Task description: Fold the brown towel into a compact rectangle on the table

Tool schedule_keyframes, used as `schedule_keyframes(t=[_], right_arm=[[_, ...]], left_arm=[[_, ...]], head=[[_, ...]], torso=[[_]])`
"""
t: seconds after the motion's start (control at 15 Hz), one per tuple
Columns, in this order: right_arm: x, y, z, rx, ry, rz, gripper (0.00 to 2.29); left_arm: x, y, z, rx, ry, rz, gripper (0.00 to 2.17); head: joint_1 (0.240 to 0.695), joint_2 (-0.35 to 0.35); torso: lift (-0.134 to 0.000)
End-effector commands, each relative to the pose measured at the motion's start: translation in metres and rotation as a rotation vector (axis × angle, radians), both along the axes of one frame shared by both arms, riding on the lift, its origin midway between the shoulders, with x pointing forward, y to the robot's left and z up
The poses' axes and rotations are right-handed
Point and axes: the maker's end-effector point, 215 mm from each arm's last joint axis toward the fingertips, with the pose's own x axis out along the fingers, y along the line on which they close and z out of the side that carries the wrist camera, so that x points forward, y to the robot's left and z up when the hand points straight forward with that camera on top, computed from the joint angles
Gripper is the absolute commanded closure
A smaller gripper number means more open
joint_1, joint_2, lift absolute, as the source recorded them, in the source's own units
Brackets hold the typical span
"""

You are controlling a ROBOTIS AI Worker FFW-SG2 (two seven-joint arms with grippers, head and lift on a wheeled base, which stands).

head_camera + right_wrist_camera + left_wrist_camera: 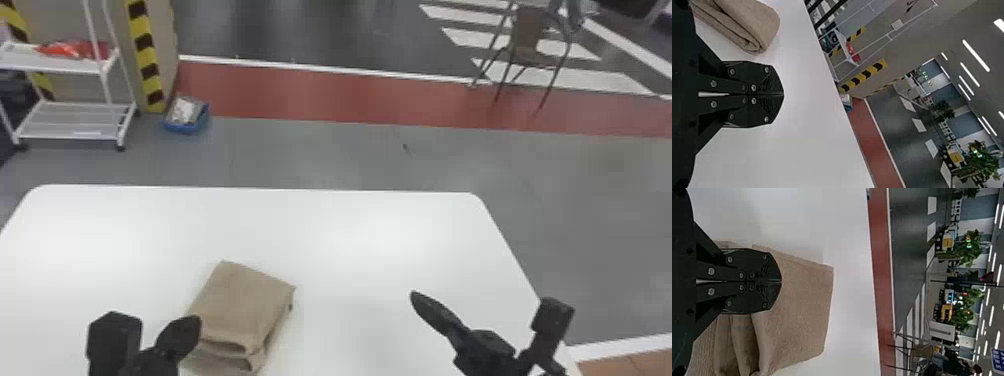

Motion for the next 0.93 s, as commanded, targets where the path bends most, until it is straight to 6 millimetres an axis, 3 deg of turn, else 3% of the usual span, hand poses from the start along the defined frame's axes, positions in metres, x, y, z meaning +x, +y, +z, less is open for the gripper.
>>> schedule_keyframes(t=[0.0,0.33,0.87], right_arm=[[-0.002,-0.001,0.001,0.006,-0.001,-0.001,1.42],[-0.002,-0.006,0.003,0.004,-0.005,-0.005,1.42],[0.001,-0.001,0.003,0.010,-0.005,0.001,1.42]], left_arm=[[0.014,0.003,-0.015,0.016,-0.009,-0.001,1.63],[0.020,0.009,-0.039,0.080,0.005,-0.002,1.63],[-0.026,-0.017,-0.032,0.054,0.057,-0.021,1.63]], head=[[0.695,-0.193],[0.695,-0.185],[0.695,-0.205]], torso=[[0.000],[0.000],[0.000]])
